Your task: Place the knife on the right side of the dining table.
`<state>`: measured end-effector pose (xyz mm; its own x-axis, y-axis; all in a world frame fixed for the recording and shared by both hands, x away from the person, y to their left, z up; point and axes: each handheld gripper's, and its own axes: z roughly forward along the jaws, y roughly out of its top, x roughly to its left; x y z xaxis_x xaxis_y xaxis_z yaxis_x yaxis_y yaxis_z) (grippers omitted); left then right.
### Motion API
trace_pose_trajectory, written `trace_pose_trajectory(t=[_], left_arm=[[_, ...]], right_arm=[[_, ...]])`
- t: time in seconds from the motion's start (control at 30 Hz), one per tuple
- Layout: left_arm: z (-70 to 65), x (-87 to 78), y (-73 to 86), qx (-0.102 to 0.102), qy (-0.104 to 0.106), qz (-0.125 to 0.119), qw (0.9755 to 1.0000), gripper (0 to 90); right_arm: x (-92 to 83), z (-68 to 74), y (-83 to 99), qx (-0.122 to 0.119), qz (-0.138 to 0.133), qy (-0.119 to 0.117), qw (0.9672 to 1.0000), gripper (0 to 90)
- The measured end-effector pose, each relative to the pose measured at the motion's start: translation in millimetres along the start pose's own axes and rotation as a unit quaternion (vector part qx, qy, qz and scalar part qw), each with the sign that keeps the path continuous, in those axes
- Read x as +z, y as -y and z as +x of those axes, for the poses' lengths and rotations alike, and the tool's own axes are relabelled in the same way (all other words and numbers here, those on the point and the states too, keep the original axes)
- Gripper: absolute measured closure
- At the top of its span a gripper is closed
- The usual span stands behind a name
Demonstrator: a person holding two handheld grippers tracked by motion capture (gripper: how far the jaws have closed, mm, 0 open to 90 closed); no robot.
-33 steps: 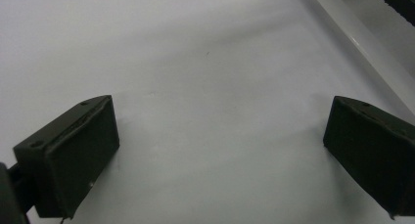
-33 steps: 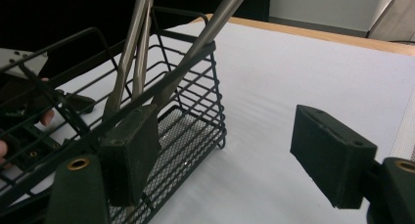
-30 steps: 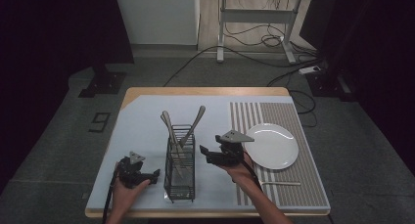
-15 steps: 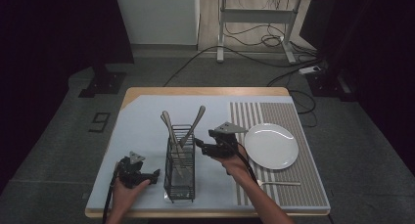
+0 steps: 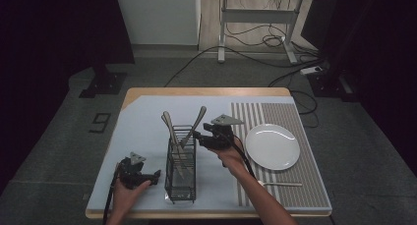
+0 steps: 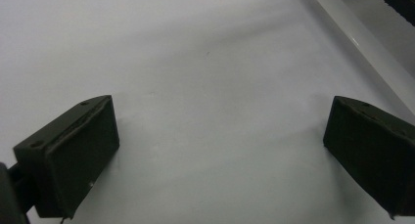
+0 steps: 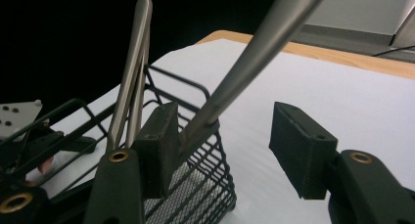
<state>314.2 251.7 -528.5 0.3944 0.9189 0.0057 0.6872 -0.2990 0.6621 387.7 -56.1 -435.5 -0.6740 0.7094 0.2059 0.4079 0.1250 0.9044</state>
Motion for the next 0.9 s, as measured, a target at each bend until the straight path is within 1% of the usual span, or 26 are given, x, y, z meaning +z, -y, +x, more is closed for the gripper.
trace_pose_trajectory(t=[0.23, 0.33, 0.4, 0.47, 0.5, 0.57, 0.7, 0.73, 0.77, 0.8, 0.83, 0.87, 0.9], left_arm=[[0.0, 0.0, 0.0, 0.0, 0.0, 0.0, 1.0, 0.0], [0.0, 0.1, 0.0, 0.0, 0.0, -0.001, 1.0, 0.0], [-0.1, 0.2, 0.0, -0.001, 0.0, -0.001, 1.0, 0.0], [0.1, 0.1, 0.0, 0.0, 0.0, 0.0, 1.0, 0.0], [0.0, 0.1, 0.0, 0.0, 0.0, 0.0, 1.0, 0.0], [0.0, 0.1, 0.0, 0.0, 0.0, -0.001, 1.0, 0.0], [0.1, 0.1, 0.0, 0.0, 0.001, 0.0, 1.0, 0.0], [-0.1, 0.1, 0.0, -0.001, 0.001, -0.001, 1.0, 0.0], [-0.1, 0.1, 0.0, -0.001, 0.001, -0.001, 1.0, 0.0], [0.0, 0.1, 0.0, 0.0, 0.0, -0.001, 1.0, 0.0], [0.0, 0.1, 0.0, 0.0, 0.0, -0.001, 1.0, 0.0], [0.0, 0.1, 0.0, 0.0, 0.001, 0.0, 1.0, 0.0], [0.0, 0.1, 0.0, 0.0, 0.001, 0.0, 1.0, 0.0]], right_arm=[[6.8, -3.1, -8.7, 0.011, -0.008, 0.001, 0.9999, 48.1], [10.7, -5.5, -10.8, 0.015, -0.006, 0.0, 0.9999, 49.8], [13.6, -7.8, -11.4, 0.023, -0.006, 0.0, 0.9997, 51.5], [16.1, -10.9, -11.6, 0.035, -0.007, -0.01, 0.9993, 53.1], [16.9, -12.9, -11.9, 0.043, -0.01, -0.021, 0.9988, 54.6], [17.4, -14.0, -12.9, 0.048, -0.015, -0.035, 0.9981, 58.6], [16.8, -13.4, -14.8, 0.043, -0.019, -0.037, 0.9982, 61.2], [16.6, -13.2, -16.7, 0.044, -0.021, -0.029, 0.9984, 63.0], [16.6, -13.2, -16.7, 0.044, -0.021, -0.029, 0.9984, 63.0], [16.9, -14.5, -18.1, 0.046, -0.022, -0.028, 0.9983, 65.3], [16.9, -14.5, -18.1, 0.046, -0.022, -0.028, 0.9983, 65.3], [17.6, -15.8, -18.9, 0.048, -0.02, -0.026, 0.9983, 67.9], [17.6, -15.8, -18.9, 0.048, -0.02, -0.026, 0.9983, 67.9]])
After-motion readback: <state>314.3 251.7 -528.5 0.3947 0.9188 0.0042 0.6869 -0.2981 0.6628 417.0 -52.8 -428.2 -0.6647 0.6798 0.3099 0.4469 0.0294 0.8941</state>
